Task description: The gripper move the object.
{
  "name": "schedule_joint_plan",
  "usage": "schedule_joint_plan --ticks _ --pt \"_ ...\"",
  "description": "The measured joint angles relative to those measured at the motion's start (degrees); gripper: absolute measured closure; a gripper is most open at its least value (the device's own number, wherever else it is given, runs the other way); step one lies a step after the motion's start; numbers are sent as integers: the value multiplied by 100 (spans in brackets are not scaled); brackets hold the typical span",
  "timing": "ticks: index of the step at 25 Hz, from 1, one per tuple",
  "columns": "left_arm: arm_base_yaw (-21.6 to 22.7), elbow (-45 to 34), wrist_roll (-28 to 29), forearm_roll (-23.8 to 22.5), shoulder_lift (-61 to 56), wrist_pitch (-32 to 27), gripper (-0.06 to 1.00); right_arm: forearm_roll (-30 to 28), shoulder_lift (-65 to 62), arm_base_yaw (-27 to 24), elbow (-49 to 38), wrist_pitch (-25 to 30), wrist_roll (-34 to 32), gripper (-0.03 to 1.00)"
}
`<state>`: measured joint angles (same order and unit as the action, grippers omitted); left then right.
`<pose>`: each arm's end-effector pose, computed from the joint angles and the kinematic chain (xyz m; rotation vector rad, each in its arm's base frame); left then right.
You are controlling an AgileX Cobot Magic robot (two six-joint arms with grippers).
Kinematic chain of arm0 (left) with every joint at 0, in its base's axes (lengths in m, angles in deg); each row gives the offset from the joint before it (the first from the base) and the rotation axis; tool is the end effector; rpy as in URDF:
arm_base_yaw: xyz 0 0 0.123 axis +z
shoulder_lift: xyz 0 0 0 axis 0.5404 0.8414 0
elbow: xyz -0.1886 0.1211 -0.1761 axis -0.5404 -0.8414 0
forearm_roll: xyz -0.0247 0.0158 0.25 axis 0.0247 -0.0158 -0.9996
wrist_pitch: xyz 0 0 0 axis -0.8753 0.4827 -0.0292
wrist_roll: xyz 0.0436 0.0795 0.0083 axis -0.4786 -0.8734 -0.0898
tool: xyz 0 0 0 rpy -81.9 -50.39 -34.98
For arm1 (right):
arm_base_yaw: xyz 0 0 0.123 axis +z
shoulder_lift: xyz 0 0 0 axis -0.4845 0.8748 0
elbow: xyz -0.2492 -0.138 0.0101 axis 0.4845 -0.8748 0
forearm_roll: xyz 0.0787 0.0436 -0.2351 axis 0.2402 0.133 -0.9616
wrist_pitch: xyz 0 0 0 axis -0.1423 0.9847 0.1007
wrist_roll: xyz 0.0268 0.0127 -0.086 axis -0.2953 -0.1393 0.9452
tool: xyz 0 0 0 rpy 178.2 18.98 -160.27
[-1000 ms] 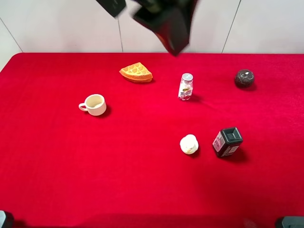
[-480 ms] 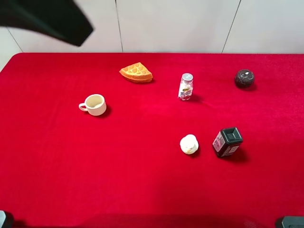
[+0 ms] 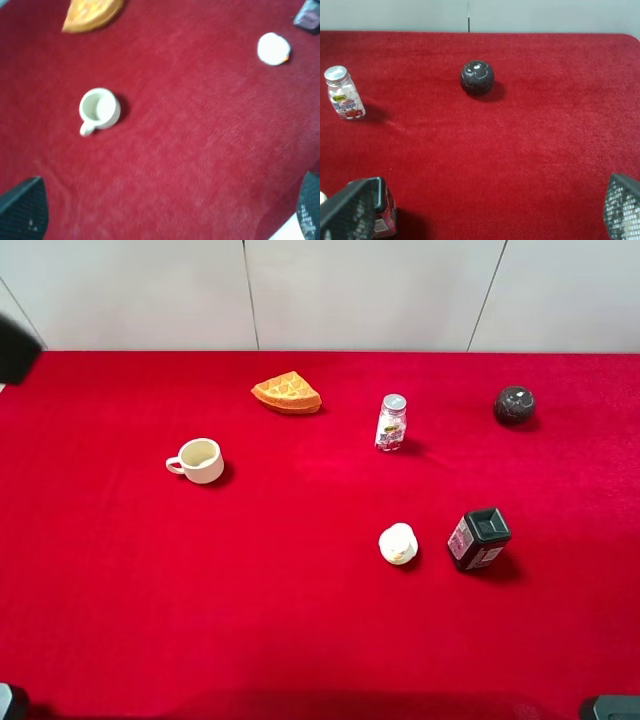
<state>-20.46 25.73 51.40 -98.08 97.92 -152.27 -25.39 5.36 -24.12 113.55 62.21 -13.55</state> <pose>0.1012 -0.1062 0.4076 0.8808 2.2295 -0.2565 -0.0045 -0.0056 0.2805 -0.0685 2.0001 -0.0170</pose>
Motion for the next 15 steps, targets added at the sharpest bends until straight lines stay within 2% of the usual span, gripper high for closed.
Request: schedule_joint_plan --ticks 7,10,15 --pt "1771 -1161 -23 568 -954 0 -4 0 0 0 0 0 0 27" --pt "2564 -1686 -23 608 -1536 0 -4 0 0 0 0 0 0 27" --pt "3635 -2371 -23 620 -2536 0 -4 0 0 0 0 0 0 27"
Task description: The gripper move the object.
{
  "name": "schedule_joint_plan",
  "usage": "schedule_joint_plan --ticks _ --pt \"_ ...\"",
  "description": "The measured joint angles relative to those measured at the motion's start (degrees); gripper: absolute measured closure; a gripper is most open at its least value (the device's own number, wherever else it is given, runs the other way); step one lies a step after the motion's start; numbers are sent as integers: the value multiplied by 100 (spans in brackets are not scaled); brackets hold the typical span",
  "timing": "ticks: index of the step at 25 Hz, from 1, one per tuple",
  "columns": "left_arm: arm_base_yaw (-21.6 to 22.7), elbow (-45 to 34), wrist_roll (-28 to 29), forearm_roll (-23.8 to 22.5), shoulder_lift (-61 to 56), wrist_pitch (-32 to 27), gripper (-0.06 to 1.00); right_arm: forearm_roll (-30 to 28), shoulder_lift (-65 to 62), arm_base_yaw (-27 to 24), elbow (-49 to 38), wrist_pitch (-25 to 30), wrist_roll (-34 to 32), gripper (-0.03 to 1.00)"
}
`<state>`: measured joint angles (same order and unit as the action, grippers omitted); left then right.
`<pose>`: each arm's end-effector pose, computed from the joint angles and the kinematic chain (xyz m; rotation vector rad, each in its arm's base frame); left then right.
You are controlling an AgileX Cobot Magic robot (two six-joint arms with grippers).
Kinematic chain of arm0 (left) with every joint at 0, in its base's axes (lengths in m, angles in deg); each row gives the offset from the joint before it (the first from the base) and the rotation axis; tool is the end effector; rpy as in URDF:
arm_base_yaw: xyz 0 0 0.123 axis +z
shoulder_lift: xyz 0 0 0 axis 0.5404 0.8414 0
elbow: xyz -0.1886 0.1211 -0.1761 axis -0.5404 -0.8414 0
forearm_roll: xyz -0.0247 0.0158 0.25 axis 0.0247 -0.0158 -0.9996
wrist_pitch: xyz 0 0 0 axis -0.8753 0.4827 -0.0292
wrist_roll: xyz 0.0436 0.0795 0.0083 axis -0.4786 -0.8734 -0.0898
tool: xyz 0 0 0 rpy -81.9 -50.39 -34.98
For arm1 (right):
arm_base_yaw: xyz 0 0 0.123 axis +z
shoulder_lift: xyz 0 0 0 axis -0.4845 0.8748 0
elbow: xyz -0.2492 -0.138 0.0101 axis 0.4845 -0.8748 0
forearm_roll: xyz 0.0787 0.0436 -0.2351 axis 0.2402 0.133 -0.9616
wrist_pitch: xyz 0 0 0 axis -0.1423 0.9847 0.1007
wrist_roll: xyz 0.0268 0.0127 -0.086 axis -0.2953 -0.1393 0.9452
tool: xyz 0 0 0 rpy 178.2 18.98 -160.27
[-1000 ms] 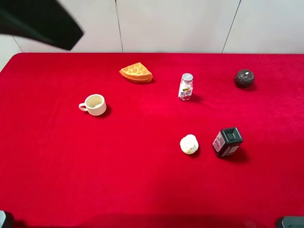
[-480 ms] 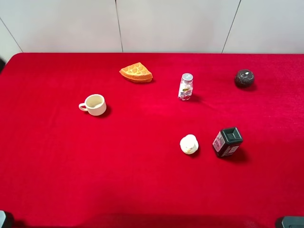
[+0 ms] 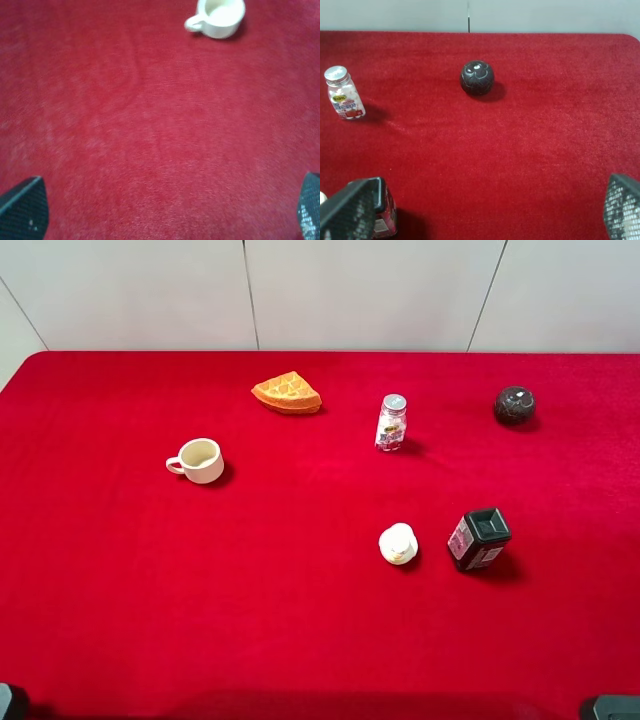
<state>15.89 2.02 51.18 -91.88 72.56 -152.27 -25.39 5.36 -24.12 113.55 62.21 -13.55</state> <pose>0.0535 -0.0075 0.3294 0.1393 2.3725 -0.0977 -0.0045 -0.0056 0.2805 -0.0685 2.0001 -0.0170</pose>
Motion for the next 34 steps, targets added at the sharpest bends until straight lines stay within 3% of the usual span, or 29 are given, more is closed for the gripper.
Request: schedule_joint_plan --ticks 7,12,19,34 --pt "1216 -796 -295 0 -1410 73 -4 0 0 0 0 0 0 27" --pt "1728 -1397 -744 92 -2371 532 -4 0 0 0 0 0 0 27" --pt "1799 -1469 -972 385 -2683 627 -4 0 0 0 0 0 0 27" --pt "1799 -1475 -1017 395 -2683 658 -4 0 0 0 0 0 0 27"
